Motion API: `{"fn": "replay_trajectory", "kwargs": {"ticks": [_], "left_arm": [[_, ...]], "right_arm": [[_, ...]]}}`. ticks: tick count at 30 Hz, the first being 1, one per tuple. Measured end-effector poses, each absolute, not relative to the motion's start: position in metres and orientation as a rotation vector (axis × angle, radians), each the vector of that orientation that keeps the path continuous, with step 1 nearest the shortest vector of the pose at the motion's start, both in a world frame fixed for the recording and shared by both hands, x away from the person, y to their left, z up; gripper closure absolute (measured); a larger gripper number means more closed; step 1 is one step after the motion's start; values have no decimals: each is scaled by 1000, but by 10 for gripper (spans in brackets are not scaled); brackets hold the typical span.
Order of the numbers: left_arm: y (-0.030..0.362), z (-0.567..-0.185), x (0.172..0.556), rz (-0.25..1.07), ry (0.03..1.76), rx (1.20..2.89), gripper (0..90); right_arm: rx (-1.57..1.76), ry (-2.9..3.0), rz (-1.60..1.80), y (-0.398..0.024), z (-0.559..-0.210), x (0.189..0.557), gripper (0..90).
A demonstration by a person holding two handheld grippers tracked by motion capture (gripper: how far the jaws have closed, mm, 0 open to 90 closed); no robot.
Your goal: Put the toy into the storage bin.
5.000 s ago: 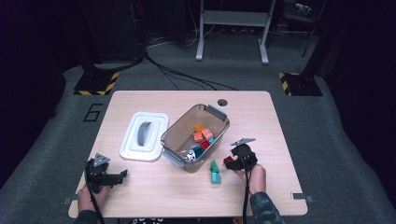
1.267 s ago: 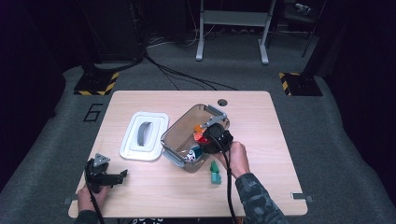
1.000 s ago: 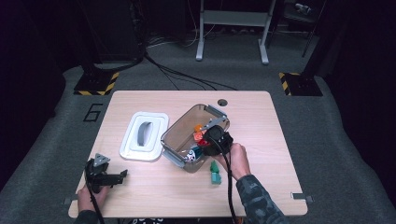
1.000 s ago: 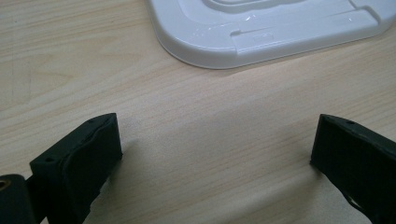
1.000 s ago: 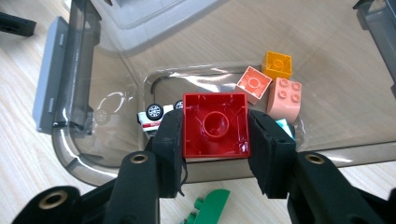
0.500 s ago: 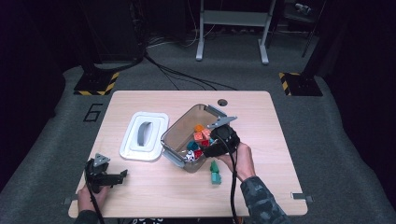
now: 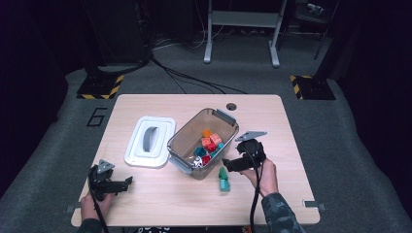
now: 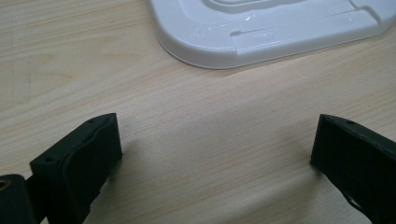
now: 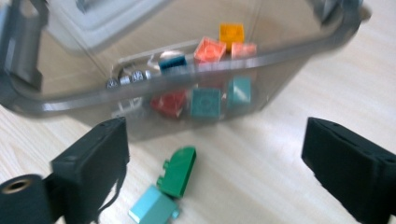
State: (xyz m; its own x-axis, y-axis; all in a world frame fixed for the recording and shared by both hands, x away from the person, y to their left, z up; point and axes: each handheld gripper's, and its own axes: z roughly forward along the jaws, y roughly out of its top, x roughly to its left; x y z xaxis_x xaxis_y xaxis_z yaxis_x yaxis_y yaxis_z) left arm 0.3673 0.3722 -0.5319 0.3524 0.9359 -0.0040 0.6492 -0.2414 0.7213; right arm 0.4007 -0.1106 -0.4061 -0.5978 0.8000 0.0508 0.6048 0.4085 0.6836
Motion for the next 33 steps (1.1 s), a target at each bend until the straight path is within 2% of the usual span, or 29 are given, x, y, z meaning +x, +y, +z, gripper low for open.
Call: {"fn": "replay_trajectory", "kwargs": {"ticks": [3,15,17,21,27,33], "left_arm": [[372,-532,367,583,1376,1983,16],[372,-532,367,582,1376,1983,16],[372,-532,367,582,1376,1983,16],[372,-532,367,582,1375,1984,16],[372,-532,367,582,1375,1984,16],[372,-532,367,581,1375,1984,16]], "right_arm": [[1270,2399,971,-115,-421,398,1],[1334,2417,931,-110,-459,396,17],[1336,2413,922,-106,-463,397,49],[1317,2432,894,-97,-470,400,164],[1317,2464,861,-87,-478,402,385],[1357,2468,864,-85,-484,404,533]]}}
